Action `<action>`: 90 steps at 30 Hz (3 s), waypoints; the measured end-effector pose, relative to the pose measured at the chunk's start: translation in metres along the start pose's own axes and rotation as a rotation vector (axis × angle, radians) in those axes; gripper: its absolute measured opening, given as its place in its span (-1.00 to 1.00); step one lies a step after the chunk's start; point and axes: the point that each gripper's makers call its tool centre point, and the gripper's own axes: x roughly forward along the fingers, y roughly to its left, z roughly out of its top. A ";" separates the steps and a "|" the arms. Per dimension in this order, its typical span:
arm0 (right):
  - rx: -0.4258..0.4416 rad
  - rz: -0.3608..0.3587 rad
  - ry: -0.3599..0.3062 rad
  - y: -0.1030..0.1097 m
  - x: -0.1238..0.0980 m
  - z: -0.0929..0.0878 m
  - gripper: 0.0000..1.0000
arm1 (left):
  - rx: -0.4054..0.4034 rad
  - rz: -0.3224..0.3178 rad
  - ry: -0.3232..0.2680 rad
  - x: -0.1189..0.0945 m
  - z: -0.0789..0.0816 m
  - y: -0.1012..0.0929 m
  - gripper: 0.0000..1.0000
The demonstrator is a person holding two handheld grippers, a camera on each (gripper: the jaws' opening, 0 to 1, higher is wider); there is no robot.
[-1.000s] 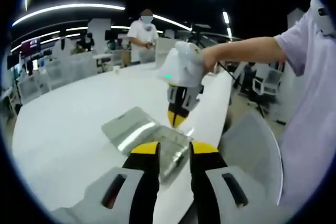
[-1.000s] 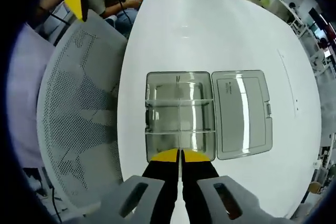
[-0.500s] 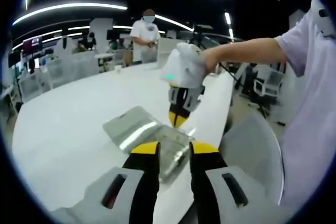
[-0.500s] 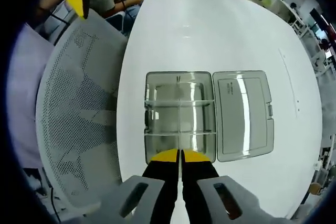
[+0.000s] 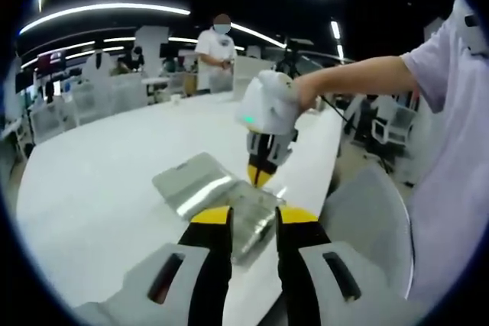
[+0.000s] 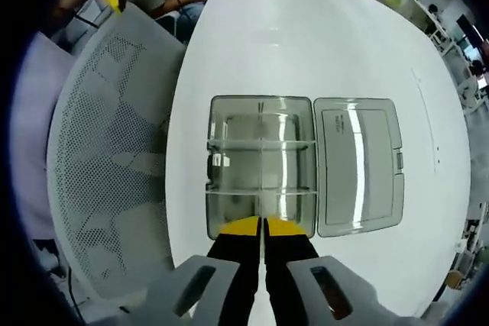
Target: Insert the divider into the dual guide fixture by aligning both edges with the guide slots and pushing it downward to the bottom, including one-sided entry, uneven engagement, binding, and posture correction.
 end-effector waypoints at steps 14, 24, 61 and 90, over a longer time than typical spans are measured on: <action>-0.007 0.012 -0.003 -0.002 0.008 -0.003 -1.00 | -0.010 0.014 0.001 -0.001 -0.001 0.005 -0.61; 0.009 0.023 -0.001 -0.002 0.012 -0.005 -1.00 | -0.014 0.021 0.002 -0.002 -0.001 0.006 -0.61; 0.070 0.064 0.005 0.001 0.031 -0.007 -1.00 | -0.021 0.020 0.004 0.001 -0.001 0.011 -0.61; 0.017 0.066 -0.017 0.001 0.035 -0.009 -1.00 | -0.026 0.043 0.005 -0.001 -0.002 0.018 -0.61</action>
